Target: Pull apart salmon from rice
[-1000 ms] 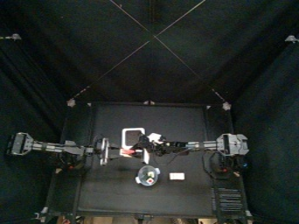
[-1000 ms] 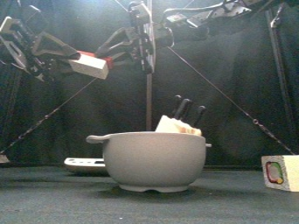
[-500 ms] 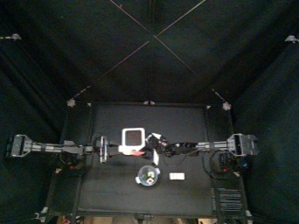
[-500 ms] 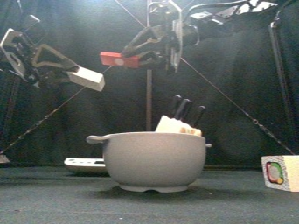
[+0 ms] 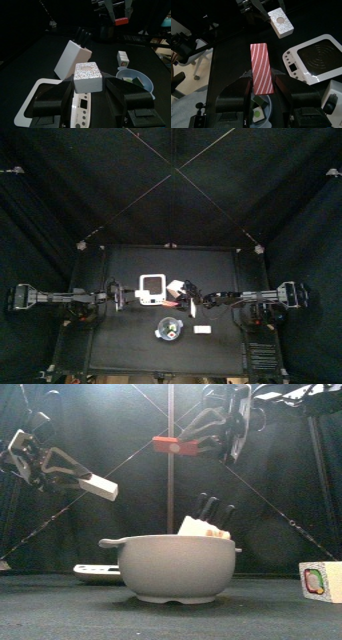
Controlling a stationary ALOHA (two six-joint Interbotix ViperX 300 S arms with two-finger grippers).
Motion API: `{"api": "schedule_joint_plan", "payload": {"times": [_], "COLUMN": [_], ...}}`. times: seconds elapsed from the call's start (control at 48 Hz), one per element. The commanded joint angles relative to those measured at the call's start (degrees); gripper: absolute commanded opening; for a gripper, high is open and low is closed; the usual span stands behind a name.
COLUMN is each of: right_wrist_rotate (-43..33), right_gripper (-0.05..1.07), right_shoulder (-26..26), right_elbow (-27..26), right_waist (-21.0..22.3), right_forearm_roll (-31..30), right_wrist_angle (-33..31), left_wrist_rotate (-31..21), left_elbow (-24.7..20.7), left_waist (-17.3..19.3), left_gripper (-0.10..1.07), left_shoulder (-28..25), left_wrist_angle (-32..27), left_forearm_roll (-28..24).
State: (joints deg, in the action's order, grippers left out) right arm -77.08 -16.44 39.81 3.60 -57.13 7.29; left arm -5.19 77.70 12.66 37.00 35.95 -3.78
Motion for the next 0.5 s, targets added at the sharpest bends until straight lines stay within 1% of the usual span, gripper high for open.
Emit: {"api": "schedule_joint_plan", "payload": {"times": [0.0,0.479], "right_wrist_rotate": [0.09,0.09], "right_gripper": [0.62,0.62], "right_shoulder": [-1.49,-1.58], "right_elbow": [-0.70,-0.53], "right_waist": [0.09,0.18], "right_forearm_roll": [0.18,0.09], "right_wrist_angle": [0.26,0.18], "left_wrist_rotate": [0.09,0.09], "left_elbow": [-0.53,-0.88], "left_waist": [0.97,1.93], "left_gripper": [0.56,0.56], "left_shoulder": [-0.53,-3.43], "left_wrist_angle": [0.26,0.26], "left_forearm_roll": [0.09,0.09]}}
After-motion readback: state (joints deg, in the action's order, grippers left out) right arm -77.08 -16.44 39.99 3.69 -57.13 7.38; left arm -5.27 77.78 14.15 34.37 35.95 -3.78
